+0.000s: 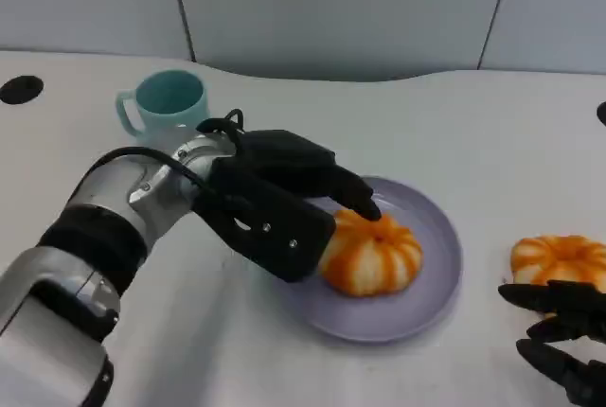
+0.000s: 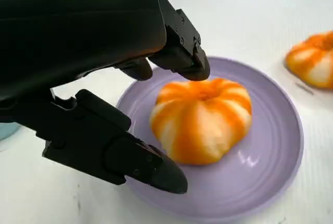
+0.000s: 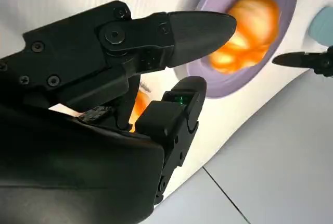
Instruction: Grasp the bread from the table and place it into the plate.
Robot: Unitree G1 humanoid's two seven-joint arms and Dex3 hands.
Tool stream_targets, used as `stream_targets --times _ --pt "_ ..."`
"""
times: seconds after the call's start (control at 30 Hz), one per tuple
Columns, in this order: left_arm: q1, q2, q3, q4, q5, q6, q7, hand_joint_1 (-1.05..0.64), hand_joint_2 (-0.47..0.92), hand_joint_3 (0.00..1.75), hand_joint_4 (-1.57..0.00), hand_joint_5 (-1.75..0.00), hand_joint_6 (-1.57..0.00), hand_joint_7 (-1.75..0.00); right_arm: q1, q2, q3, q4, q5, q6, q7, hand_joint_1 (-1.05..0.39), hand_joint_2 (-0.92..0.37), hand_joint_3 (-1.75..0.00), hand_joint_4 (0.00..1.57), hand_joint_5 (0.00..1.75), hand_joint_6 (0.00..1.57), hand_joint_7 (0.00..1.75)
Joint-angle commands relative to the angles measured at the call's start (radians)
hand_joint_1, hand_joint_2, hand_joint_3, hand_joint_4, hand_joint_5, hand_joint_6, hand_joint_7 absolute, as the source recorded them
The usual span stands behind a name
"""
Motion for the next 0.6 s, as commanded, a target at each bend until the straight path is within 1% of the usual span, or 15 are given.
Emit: stream_targets --times 0.03,0.17,0.3,0.33,0.4,0.47,0.53,0.57,0.6 --pt "-0.011 0.026 0.001 -0.079 -0.014 0.060 -0.100 -0.77 0.81 0.00 0.00 -0.29 -0.34 0.00 -0.001 -0.003 0.000 0.005 0.002 -0.008 -0.004 -0.23 -0.92 -0.33 0.65 0.75 0.83 0.00" --pt "-0.004 0.044 0.017 -0.135 -0.027 0.091 -0.126 -0.79 0.80 0.00 0.00 -0.16 -0.32 -0.01 -0.002 -0.001 0.001 0.008 0.005 -0.013 -0.005 -0.23 -0.92 -0.33 0.64 0.75 0.83 0.00" --pt "0.016 0.070 0.043 -0.185 -0.059 0.095 -0.132 -0.79 0.79 0.00 -0.01 -0.18 -0.33 -0.01 0.000 0.000 0.003 -0.001 -0.004 0.006 -0.005 -0.25 -0.92 -0.34 0.64 0.75 0.83 0.00" --pt "0.023 0.079 0.053 -0.199 -0.069 0.092 -0.130 -0.77 0.79 0.00 -0.04 -0.20 -0.34 -0.01 0.001 0.001 0.004 -0.004 -0.003 0.012 -0.004 -0.25 -0.92 -0.34 0.64 0.75 0.83 0.00" --pt "0.063 0.115 0.094 -0.231 -0.104 0.051 -0.089 -0.74 0.81 0.01 -0.12 -0.27 -0.37 -0.02 0.002 0.001 0.004 -0.007 0.001 0.005 -0.002 -0.23 -0.92 -0.34 0.64 0.75 0.82 0.00" --pt "0.111 0.143 0.137 -0.245 -0.135 0.010 -0.042 -0.71 0.83 0.01 -0.16 -0.31 -0.39 -0.03 0.002 -0.001 0.003 -0.005 0.005 -0.001 0.001 -0.22 -0.92 -0.34 0.64 0.76 0.82 0.00" --pt "0.141 0.157 0.159 -0.251 -0.150 -0.010 -0.012 -0.68 0.87 0.00 -0.09 -0.54 -0.43 -0.02 0.002 -0.002 0.002 -0.005 0.010 0.000 0.004 -0.23 -0.92 -0.34 0.63 0.76 0.82 0.00" --pt "0.147 0.159 0.163 -0.253 -0.151 -0.014 -0.005 -0.68 0.88 0.00 -0.07 -0.60 -0.43 -0.01 0.002 -0.002 0.001 -0.005 0.011 0.000 0.005 -0.23 -0.92 -0.34 0.63 0.76 0.82 0.00" --pt "0.180 0.165 0.200 -0.244 -0.214 -0.015 -0.020 -0.66 0.88 0.00 -0.05 -0.67 -0.44 -0.01 0.003 -0.003 0.001 -0.008 0.005 0.006 0.003 -0.23 -0.92 -0.34 0.63 0.76 0.82 0.00"
